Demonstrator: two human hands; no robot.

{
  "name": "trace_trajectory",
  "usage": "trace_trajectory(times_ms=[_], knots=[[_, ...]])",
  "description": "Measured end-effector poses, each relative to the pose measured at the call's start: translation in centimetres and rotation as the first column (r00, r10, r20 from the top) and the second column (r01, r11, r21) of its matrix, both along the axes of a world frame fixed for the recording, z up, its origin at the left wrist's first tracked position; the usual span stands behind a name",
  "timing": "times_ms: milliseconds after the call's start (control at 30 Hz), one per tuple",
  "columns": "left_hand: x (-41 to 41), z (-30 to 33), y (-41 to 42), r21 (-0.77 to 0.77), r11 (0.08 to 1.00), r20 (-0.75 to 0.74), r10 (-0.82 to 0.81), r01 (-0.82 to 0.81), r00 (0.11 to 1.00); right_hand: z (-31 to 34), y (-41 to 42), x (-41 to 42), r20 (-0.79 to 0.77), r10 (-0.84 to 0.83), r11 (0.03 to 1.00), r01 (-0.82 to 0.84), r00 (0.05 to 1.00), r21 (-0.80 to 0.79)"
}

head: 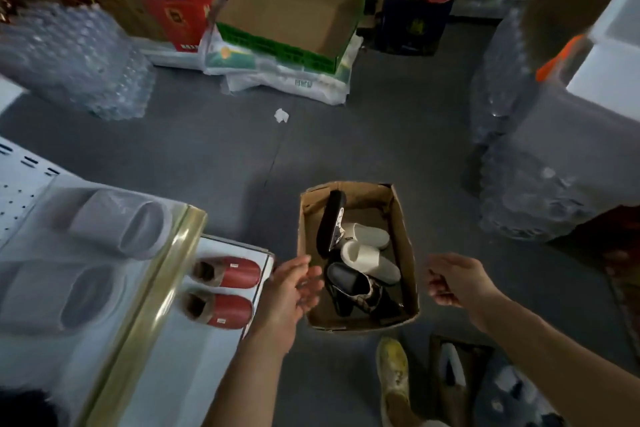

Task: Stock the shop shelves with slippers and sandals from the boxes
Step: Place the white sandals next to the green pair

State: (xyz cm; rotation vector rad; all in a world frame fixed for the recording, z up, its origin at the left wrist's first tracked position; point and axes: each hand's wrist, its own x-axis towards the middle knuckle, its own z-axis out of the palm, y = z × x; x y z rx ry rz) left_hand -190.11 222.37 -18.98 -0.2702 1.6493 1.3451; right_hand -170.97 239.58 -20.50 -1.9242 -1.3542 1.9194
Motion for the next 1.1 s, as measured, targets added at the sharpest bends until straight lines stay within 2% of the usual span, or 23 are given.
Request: trace_trajectory(times_ms=[167,433,567,700,900,1100], knots=[[-0.9,-8.6,6.8,-0.058,0.998,0.085,-0.009,0.014,0.996,-9.3,6.3,-1.9,0.089,0.065,0.995,-0.058,0.994,-0.083],[-2.7,-25.9,12.0,-0.202,0.959,0.117,-0.177,0.198,0.977,-27.2,9.5,-4.4,0.189,0.073,0.949,-0.011,0.979,-0.314],[-3.7,-34.1,13.9,-0.231,0.938,0.121,-0.237,0.260,0.964,-36.1,10.6,-6.6,0.238,0.114,0.951,-0.037,0.965,-0.307],[-3.9,-40.1,15.4,-0.246,0.918,0.121,-0.291,0.312,0.949,-44.3,11.3,-8.0,0.225,0.159,0.971,-0.111,0.961,-0.211],[-3.1,-45.9,15.8,-0.272,0.909,0.088,-0.304,0.316,0.949,-51.8,10.5,-10.1,0.214,0.106,0.971,-0.054,0.971,-0.233],[-3.7,-47.6,14.5,-0.335,0.911,0.059,-0.235,0.241,0.970,-50.2,8.3,-10.2,0.071,0.103,0.982,-0.091,0.992,-0.166]])
